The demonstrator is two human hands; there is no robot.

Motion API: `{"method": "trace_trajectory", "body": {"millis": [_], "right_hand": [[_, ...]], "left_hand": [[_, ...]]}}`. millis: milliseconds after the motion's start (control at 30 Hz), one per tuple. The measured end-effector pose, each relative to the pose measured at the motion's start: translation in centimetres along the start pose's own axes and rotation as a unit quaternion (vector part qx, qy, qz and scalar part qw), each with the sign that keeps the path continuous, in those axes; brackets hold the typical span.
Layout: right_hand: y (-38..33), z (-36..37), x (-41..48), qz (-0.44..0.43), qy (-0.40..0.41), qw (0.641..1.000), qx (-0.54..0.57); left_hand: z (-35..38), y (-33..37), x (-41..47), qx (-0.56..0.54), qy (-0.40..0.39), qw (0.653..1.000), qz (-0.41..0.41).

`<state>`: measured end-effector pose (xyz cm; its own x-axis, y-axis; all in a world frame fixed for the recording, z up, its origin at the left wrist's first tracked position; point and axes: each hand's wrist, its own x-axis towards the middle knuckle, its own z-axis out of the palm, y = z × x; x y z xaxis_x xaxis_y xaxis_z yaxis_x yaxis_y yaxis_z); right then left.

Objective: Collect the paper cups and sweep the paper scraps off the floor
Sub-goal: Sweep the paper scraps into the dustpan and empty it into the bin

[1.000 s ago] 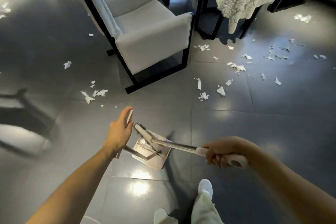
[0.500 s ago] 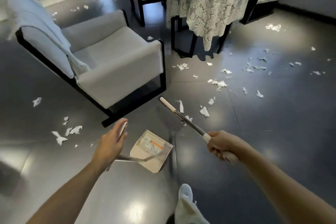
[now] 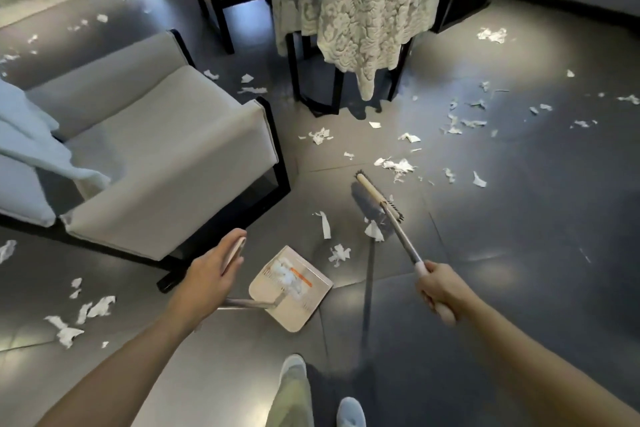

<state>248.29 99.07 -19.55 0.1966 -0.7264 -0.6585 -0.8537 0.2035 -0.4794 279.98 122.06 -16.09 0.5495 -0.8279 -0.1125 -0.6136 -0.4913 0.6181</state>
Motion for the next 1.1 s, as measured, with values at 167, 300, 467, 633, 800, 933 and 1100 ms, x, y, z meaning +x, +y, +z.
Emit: {"method": "trace_trajectory", "body": {"millis": [167, 300, 467, 633, 800, 933, 1100], "right_hand": [[-2.6, -0.2, 4.5, 0.022, 0.022, 0.999, -0.011], [-3.4, -0.5, 7.7, 0.046, 0.029, 0.996, -0.067], [-4.5, -0.1, 9.2, 0.076, -0.052, 0.995, -0.037], [-6.0, 1.8, 6.2, 0.084, -0.117, 0.989, 0.026], [-8.0, 4.5, 1.6, 0.119, -0.164, 0.973, 0.114], [-10.0, 5.2, -2.3, 0.175, -0.215, 0.931, 0.238], [-11.6, 1.6, -4.7, 0.193, -0.221, 0.913, 0.284]], "left_hand": [[-0.1, -0.1, 4.9, 0.036, -0.056, 0.997, 0.046], [-0.4, -0.8, 8.4, 0.047, -0.059, 0.995, 0.07], [-0.3, -1.0, 11.8, 0.051, -0.042, 0.995, 0.073], [0.9, 1.5, 13.9, 0.033, -0.036, 0.995, 0.085], [2.2, 4.0, 15.3, 0.006, -0.028, 0.996, 0.082], [2.5, 4.8, 15.1, -0.002, -0.032, 0.997, 0.076], [1.7, 4.2, 14.1, -0.004, -0.027, 0.998, 0.062]]}}
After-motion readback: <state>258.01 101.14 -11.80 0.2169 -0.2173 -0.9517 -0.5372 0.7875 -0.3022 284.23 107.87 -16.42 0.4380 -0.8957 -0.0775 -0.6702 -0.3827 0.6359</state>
